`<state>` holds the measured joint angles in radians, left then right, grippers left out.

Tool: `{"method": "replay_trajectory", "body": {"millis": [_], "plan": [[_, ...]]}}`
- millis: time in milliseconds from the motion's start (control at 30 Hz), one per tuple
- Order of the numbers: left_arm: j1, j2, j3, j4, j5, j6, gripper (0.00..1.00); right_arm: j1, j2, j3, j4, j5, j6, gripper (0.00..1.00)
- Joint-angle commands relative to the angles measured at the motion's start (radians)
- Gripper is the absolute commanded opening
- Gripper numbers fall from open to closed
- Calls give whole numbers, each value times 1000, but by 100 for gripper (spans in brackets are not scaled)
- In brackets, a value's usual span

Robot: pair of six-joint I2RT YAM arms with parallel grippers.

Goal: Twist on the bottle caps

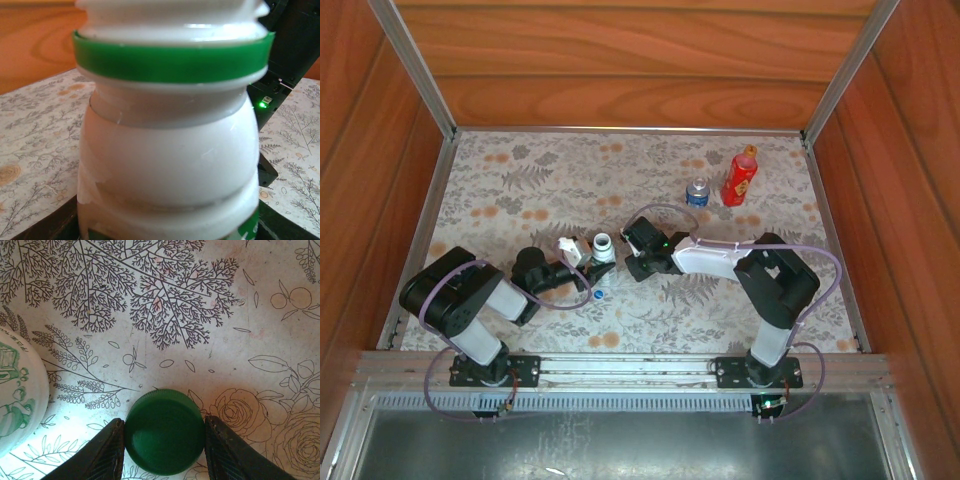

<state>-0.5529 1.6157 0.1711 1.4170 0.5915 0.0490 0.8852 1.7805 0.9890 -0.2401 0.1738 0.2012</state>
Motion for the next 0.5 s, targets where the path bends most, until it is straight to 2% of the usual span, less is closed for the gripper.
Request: {"method": "replay_trajectory", "body": {"millis": [0,467], "plan": [[-10,11,7,-33,22,1,57,11,-39,14,-31,-11,23,45],[-10,15,10,-36,25,3,57,10,-155,71,-166,5,35,45]]}}
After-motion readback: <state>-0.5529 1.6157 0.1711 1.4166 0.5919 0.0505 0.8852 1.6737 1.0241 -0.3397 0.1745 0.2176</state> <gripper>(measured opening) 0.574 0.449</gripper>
